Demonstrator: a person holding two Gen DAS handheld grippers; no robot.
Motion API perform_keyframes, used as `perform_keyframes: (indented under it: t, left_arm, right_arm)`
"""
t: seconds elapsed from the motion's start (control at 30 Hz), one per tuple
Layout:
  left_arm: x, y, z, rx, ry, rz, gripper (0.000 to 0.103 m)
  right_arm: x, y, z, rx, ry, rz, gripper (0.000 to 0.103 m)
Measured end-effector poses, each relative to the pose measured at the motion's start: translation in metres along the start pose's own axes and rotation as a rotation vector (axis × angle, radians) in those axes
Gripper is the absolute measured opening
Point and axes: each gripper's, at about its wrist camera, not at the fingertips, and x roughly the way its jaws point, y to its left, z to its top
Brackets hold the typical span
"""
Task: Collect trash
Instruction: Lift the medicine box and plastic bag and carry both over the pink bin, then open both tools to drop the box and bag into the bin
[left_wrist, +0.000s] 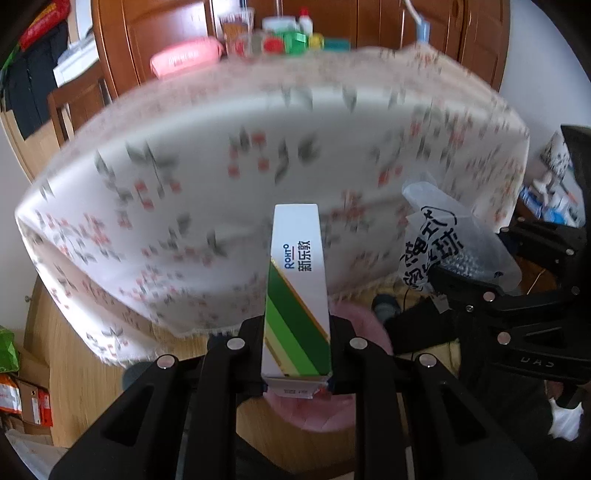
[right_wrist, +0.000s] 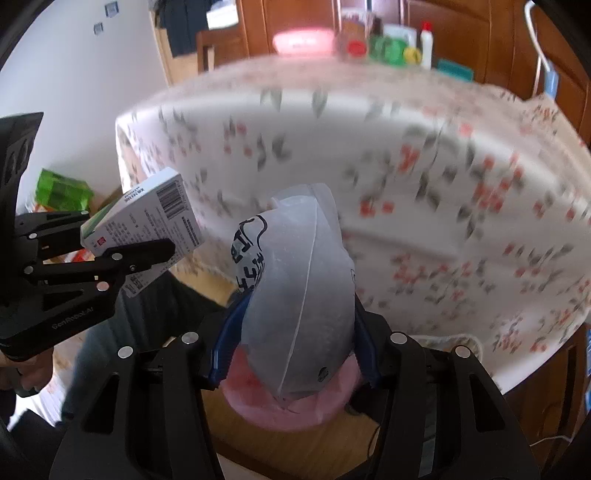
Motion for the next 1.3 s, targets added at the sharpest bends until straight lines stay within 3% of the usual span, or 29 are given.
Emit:
perform_keyframes:
  t: [0.33,0.6,1.0,1.17,1.23,1.3]
  left_arm:
    - [0.105,0.001,-0.054,0.015,0.222,-0.029,0.019]
    - [0.175,0.007,-0.078,0.010,0.362,-0.047,0.020]
    - [0.249,0.004,-0.092,-0.014,0.536,-0.087,0.021]
    - [0.260,0.006,-0.092,-0.015,0.555,-0.083,0.033]
    - [0.265,0.007,-0.091,-0.020,0.558,-0.083,0.048]
    - [0.266,0.009,-0.090,-0.022,0.553,-0.068,0.049]
  right_arm:
    - [0.106,-0.009,-0.046,0.021,0.200,0.046,0.053]
    - [0.184,-0.014,-0.077,0.030,0.358,0.062,0.053]
    - [0.248,-0.024,-0.100,0.054,0.494,0.073,0.053]
    - [0.258,-0.026,-0.104,0.068,0.526,0.086,0.053]
    - [0.261,-0.026,-0.104,0.072,0.533,0.090,0.053]
    - [0.266,-0.026,-0.105,0.074,0.545,0.095,0.053]
